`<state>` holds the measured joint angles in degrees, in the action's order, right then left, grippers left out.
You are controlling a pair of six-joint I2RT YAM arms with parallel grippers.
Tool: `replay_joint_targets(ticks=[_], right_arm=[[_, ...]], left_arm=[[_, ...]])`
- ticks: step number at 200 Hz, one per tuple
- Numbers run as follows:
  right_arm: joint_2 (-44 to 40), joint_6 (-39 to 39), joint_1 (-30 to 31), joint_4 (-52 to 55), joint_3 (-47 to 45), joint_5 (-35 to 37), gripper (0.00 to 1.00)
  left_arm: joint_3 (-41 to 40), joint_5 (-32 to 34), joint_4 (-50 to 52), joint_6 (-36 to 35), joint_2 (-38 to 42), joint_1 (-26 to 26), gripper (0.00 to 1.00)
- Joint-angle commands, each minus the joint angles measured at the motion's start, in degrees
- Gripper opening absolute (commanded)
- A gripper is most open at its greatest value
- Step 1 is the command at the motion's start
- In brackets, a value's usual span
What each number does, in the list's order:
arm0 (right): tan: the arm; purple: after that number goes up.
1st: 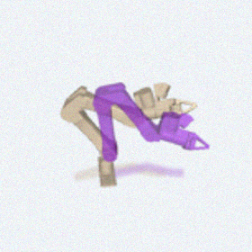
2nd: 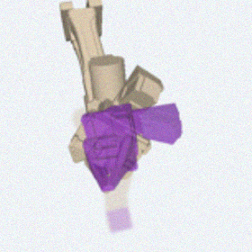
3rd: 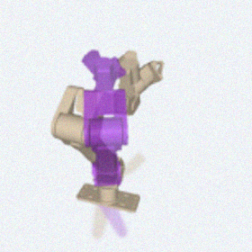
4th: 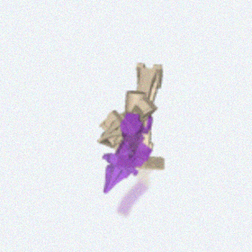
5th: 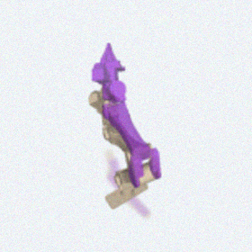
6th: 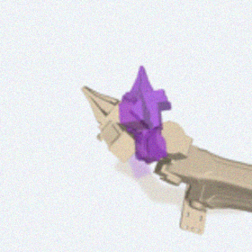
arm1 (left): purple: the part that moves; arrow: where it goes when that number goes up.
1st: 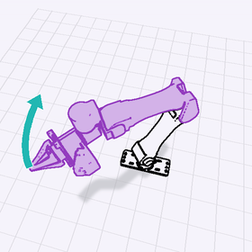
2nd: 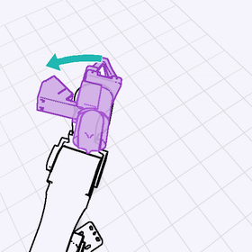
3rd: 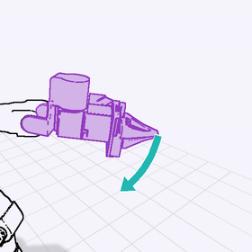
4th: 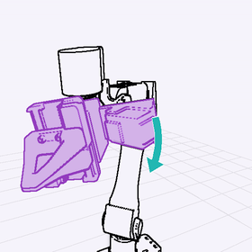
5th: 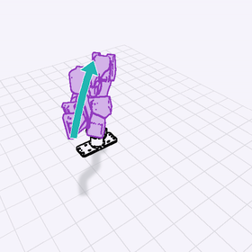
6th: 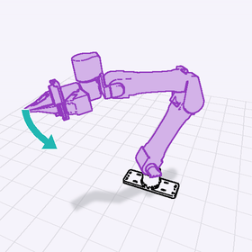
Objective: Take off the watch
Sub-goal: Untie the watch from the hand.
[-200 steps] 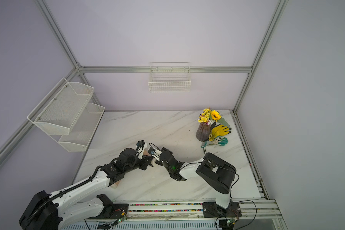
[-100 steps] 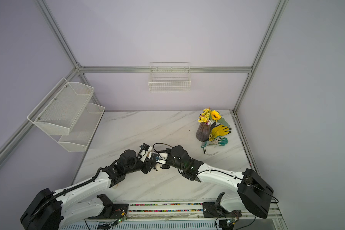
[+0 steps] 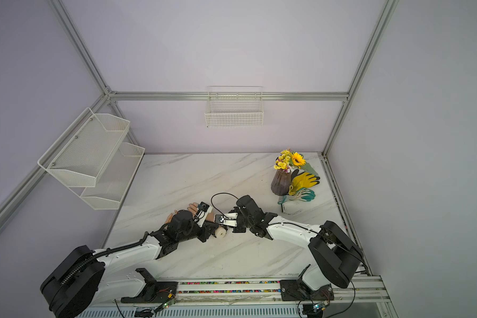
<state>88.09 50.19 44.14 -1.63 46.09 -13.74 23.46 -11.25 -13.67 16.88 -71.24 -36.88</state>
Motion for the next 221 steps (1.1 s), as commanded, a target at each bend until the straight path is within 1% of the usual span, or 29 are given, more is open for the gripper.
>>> replay_joint_targets(ticks=[1, 17, 33, 52, 77, 120, 133, 161, 178, 191, 221], right_arm=[[3.54, 3.54, -0.04, 3.65, 3.64, -3.6, 0.27], [5.44, 4.48, -0.1, 3.93, 5.18, -4.04, 0.29], [6.82, 6.12, -0.14, 3.83, 5.91, -2.97, 0.3], [7.81, 7.27, -0.11, 3.96, 7.0, -3.83, 0.3], [8.67, 7.94, -0.19, 3.26, 7.09, -3.73, 0.31], [4.73, 5.71, 0.65, -9.34, 1.45, -1.41, 0.31], [4.79, 3.66, 1.81, -14.02, 0.2, 0.97, 0.29], [6.04, 0.74, 4.24, -20.85, -1.91, 2.37, 0.25], [8.09, -0.47, 5.41, -22.02, -1.79, 3.62, 0.22], [8.91, -1.27, 6.06, -23.05, -1.94, 4.26, 0.18], [8.95, -4.22, 6.22, -25.69, -2.6, 5.18, 0.08]], left_arm=[[-0.76, 3.29, -3.56, 0.19, -1.03, 0.14, 0.13], [-1.66, 3.32, -4.97, 0.21, -1.2, 0.12, 0.13], [-2.26, 1.3, -6.23, -0.46, -0.92, 0.14, 0.13], [-2.82, -0.5, -8.02, -0.53, -0.09, 0.13, 0.13], [-2.37, -1.05, -7.85, -0.37, 0.47, 0.14, 0.13], [-2.45, -3.67, -11.36, 2.37, -0.69, 0.13, 0.13], [-2.73, -4.22, -13.18, 3.56, -1.36, 0.12, 0.13], [-2.91, -5.65, -16.47, 5.33, -2.9, 0.14, 0.13], [-2.83, -6.43, -17.43, 5.95, -3.72, 0.1, 0.13], [-2.94, -6.42, -17.7, 6.21, -3.9, 0.08, 0.13], [-3.35, -4.5, -16.86, 6.23, -3.01, 0.11, 0.13]])
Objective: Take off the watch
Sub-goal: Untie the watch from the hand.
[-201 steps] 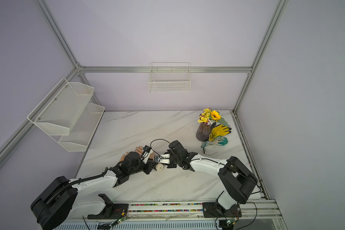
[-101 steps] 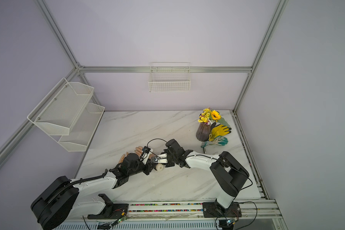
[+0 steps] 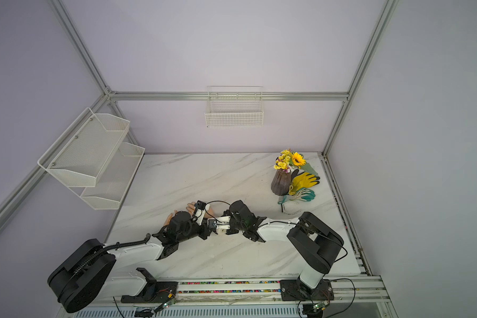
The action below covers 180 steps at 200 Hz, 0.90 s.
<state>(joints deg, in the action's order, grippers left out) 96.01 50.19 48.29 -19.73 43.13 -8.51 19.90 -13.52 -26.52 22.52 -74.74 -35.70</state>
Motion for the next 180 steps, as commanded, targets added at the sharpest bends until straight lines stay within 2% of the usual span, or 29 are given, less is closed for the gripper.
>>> replay_joint_targets(ticks=[1, 13, 36, 65, 94, 180], right_arm=[[0.96, -4.22, 2.11, -7.64, 0.32, -0.03, 0.08], [1.07, -6.45, 2.07, -8.57, 0.37, 0.49, 0.0], [1.2, -11.43, 2.11, -11.43, 0.16, 3.32, 0.0], [3.38, -17.55, 2.09, -11.7, 1.75, 11.53, 0.0], [6.52, -18.1, 1.75, -8.23, 3.81, 16.18, 0.0], [7.51, -20.57, -2.39, -3.61, 5.39, 18.97, 0.0]], left_arm=[[0.17, -2.09, -3.95, 0.59, 0.57, -1.05, 0.13], [0.03, -0.53, -3.25, 0.77, 0.95, -1.05, 0.12], [-1.09, 2.44, -2.46, 1.74, 2.01, -1.09, 0.12], [-3.0, 6.51, -1.65, 3.64, 3.57, -1.03, 0.11], [-3.42, 7.5, -0.86, 3.67, 4.6, -0.95, 0.11], [-3.4, 7.63, -0.76, 3.84, 4.71, -0.95, 0.11]])
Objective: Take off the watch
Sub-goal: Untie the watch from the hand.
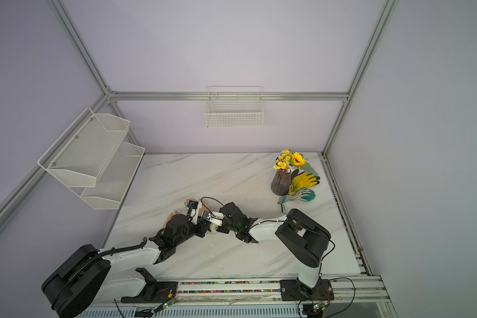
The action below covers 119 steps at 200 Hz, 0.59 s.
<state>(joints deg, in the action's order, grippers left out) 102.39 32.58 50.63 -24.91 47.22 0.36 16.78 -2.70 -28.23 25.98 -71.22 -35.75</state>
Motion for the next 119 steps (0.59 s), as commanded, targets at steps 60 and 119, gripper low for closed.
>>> replay_joint_targets(ticks=[60, 119], right_arm=[[2.03, -4.54, -6.18, 3.32, 2.24, 12.82, 0.0], [2.44, -5.69, -7.51, 5.55, 3.13, 13.45, 0.0]], left_arm=[[-0.13, -3.19, 1.29, 0.39, 1.66, -0.95, 0.11], [-0.03, -3.27, 1.42, 0.44, 2.1, -0.9, 0.11]])
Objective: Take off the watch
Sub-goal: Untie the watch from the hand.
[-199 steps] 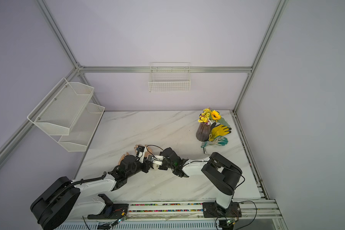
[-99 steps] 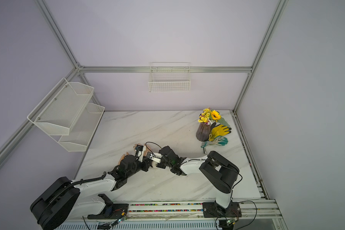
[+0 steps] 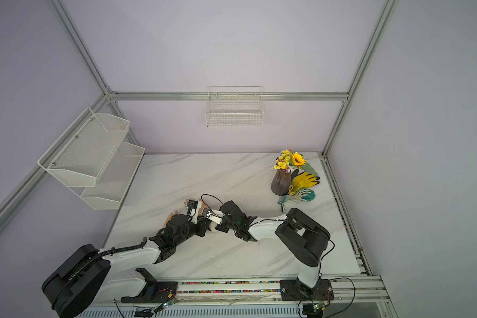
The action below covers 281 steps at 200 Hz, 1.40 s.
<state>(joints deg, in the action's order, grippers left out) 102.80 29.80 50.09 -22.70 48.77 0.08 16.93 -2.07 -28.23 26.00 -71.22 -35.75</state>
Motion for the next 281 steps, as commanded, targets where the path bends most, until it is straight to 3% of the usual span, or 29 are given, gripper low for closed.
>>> replay_joint_targets(ticks=[1, 176, 211, 256, 281], right_arm=[[2.08, -2.95, -7.04, 3.44, 1.63, 13.73, 0.0], [7.69, -8.6, -10.75, 12.2, 6.85, 14.83, 0.0], [5.15, -6.53, -10.37, 11.54, 6.02, 10.24, 0.0], [-3.61, 0.78, -9.45, 6.9, 1.29, 4.39, 0.23], [-4.69, 4.79, -8.96, 6.68, 0.18, 4.22, 0.25]], left_arm=[[-0.16, -3.91, 1.47, 0.44, 2.08, -0.9, 0.11], [-0.11, -4.18, 1.03, 0.63, 1.56, -0.81, 0.11], [-0.1, -4.34, 0.81, 0.66, 1.28, -0.82, 0.11], [0.23, -5.56, -0.55, 0.89, -0.43, -0.82, 0.12], [0.43, -6.52, -1.15, 0.9, -1.2, -0.86, 0.12]])
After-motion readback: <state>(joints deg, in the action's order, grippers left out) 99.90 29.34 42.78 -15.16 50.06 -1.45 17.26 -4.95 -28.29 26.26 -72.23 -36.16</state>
